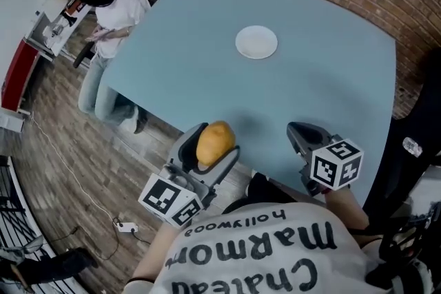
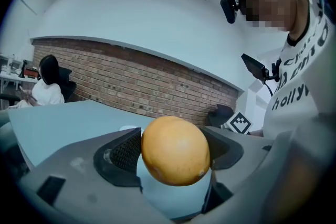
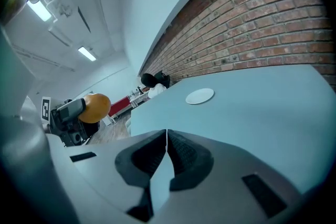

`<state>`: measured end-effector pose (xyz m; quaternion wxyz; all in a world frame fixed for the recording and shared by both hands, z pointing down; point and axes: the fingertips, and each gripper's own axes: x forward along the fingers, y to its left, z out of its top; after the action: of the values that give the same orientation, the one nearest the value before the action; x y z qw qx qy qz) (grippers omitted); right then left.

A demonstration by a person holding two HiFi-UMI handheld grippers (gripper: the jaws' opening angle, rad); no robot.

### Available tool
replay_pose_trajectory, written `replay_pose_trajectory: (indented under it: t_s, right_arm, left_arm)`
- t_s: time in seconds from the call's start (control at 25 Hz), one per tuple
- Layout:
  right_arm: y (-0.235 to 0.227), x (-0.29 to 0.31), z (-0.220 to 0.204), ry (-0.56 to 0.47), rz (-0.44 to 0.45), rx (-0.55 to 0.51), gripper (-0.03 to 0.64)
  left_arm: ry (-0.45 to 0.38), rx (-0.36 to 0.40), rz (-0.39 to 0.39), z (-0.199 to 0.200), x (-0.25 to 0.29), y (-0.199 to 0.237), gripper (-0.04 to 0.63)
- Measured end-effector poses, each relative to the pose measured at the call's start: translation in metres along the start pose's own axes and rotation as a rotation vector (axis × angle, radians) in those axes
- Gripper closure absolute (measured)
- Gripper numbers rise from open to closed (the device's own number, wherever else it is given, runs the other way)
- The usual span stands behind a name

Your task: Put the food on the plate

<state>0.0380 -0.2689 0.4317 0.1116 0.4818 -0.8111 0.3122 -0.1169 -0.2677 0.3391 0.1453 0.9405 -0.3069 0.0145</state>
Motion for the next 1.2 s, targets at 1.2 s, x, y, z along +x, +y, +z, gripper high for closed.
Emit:
replay_pose_trajectory:
  t_s: [1.2]
  right_arm:
    - [-0.056,0.112,-0.036,0.106,-0.125,0.064,0.606]
  left_arm:
    - [0.235,-0.055,-0.072,-0.067,0.112,0.107,0.249]
